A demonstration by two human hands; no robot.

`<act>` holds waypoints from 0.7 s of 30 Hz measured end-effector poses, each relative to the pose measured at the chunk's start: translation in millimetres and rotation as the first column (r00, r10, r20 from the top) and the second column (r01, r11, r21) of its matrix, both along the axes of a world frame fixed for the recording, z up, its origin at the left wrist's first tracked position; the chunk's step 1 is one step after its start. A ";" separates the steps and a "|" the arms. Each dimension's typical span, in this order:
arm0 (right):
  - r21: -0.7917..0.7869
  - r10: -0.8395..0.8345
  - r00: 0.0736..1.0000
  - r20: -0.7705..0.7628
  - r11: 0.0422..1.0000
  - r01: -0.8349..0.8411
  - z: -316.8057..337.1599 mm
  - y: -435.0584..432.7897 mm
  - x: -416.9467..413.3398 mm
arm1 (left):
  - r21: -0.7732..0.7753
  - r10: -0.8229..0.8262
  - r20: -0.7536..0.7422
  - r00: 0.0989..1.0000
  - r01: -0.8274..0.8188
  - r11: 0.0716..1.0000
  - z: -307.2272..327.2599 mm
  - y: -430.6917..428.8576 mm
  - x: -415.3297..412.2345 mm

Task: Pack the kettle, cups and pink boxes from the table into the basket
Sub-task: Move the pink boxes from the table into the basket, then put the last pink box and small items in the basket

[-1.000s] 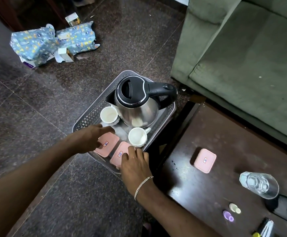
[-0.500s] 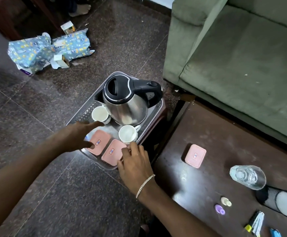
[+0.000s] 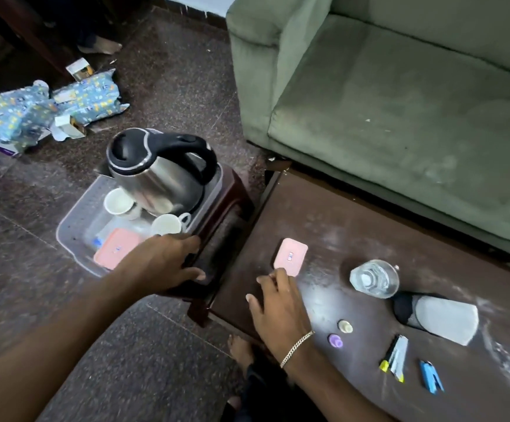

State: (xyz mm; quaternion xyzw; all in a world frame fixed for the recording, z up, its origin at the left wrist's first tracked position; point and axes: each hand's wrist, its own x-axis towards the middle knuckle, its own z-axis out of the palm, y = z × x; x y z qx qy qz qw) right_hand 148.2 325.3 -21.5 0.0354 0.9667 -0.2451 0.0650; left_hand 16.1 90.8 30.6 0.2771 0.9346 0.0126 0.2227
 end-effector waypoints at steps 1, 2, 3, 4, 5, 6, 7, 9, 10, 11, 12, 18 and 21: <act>0.011 -0.031 0.999 0.008 0.999 0.031 -4.0 13.3 8.5 | 0.033 -0.007 0.033 0.999 0.006 0.999 -5.1 16.2 4.5; 0.023 -0.060 0.998 0.016 0.998 0.059 -8.4 26.2 16.8 | 0.053 -0.013 0.064 0.998 0.010 0.999 -10.3 32.6 8.9; 0.037 -0.089 0.996 0.026 0.995 0.088 -13.1 40.9 26.1 | 0.065 -0.021 0.086 0.996 0.016 0.998 -16.2 51.1 13.5; 0.048 -0.116 0.992 0.038 0.992 0.114 -17.7 55.3 35.0 | 0.071 -0.029 0.103 0.994 0.022 0.997 -22.4 68.7 17.6; 0.057 -0.137 0.989 0.053 0.989 0.134 -22.2 69.5 43.6 | 0.077 -0.034 0.115 0.993 0.025 0.997 -28.5 85.9 21.2; 0.066 -0.155 0.986 0.066 0.986 0.151 -26.8 83.2 52.1 | 0.089 -0.032 0.124 0.992 0.021 0.996 -34.9 101.6 24.5; 0.075 -0.171 0.982 0.078 0.983 0.165 -31.5 95.4 59.7 | 0.107 -0.029 0.133 0.991 0.014 0.994 -41.1 115.1 27.3; 0.091 -0.222 0.969 0.112 0.973 0.213 -40.9 121.6 75.7 | 0.130 -0.037 0.133 0.990 0.020 0.991 -53.7 143.3 33.8; 0.093 -0.251 0.959 0.134 0.966 0.240 -45.5 133.6 82.8 | 0.125 -0.046 0.121 0.992 0.031 0.992 -59.5 155.5 36.5; 0.095 -0.278 0.948 0.155 0.959 0.265 -50.2 144.8 89.7 | 0.110 -0.053 0.106 0.993 0.041 0.993 -65.4 165.9 38.7; 0.101 -0.301 0.938 0.175 0.953 0.287 -54.7 154.8 95.5 | 0.089 -0.053 0.095 0.994 0.044 0.995 -70.9 174.1 39.9; 0.255 -0.438 0.838 0.326 0.894 0.368 -78.9 206.5 132.1 | 0.023 0.011 0.153 0.988 -0.015 1.000 -106.1 208.6 35.5; 0.303 -0.489 0.793 0.363 0.867 0.396 -88.1 220.6 145.7 | 0.003 0.022 0.180 0.983 -0.023 1.000 -117.8 220.7 36.6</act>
